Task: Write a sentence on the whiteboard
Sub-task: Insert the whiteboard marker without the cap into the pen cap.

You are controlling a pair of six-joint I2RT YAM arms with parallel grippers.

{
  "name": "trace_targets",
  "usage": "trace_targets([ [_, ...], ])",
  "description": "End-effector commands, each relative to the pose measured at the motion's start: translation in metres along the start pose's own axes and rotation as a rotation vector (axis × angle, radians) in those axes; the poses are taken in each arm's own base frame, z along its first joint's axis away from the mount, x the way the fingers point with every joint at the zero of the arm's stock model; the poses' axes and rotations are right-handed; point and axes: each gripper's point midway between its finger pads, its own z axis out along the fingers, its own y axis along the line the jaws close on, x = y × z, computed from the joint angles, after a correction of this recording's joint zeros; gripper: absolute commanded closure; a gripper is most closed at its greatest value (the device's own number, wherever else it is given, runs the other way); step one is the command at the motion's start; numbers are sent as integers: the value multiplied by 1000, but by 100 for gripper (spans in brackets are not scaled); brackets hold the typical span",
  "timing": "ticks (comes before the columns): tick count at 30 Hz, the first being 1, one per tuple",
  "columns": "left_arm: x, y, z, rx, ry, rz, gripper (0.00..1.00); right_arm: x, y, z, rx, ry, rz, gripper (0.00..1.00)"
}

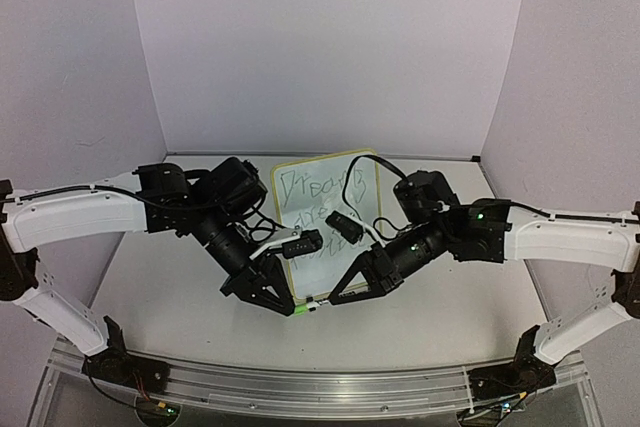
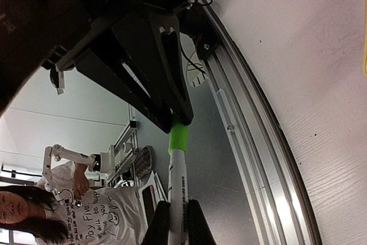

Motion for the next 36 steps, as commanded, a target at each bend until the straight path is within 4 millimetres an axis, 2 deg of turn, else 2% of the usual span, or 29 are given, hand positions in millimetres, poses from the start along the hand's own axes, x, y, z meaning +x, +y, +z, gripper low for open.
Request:
trace_targets([
  [1, -26, -14, -4, 36, -62, 107, 100, -23, 24, -7, -33, -90, -121, 100],
  [6, -33, -9, -6, -7, -79, 115, 100, -22, 20, -3, -39, -74, -96, 100],
  [13, -57, -4, -8, -38, -131, 148, 100, -21, 12, 12, -44, -40, -77, 100],
  [26, -87, -3, -11, -46, -218, 197, 100, -21, 15, 27, -99, -28, -105, 100],
  [32, -94, -5, -8, -32, -220, 208, 100, -19, 13, 30, -108, -22, -107, 100],
  [34, -90, -1, -7, -52, -205, 198, 100, -18, 10, 29, -94, -29, -106, 100],
  [36, -78, 9, -5, -101, -170, 166, 97, -15, 4, 27, -64, -37, -103, 100],
])
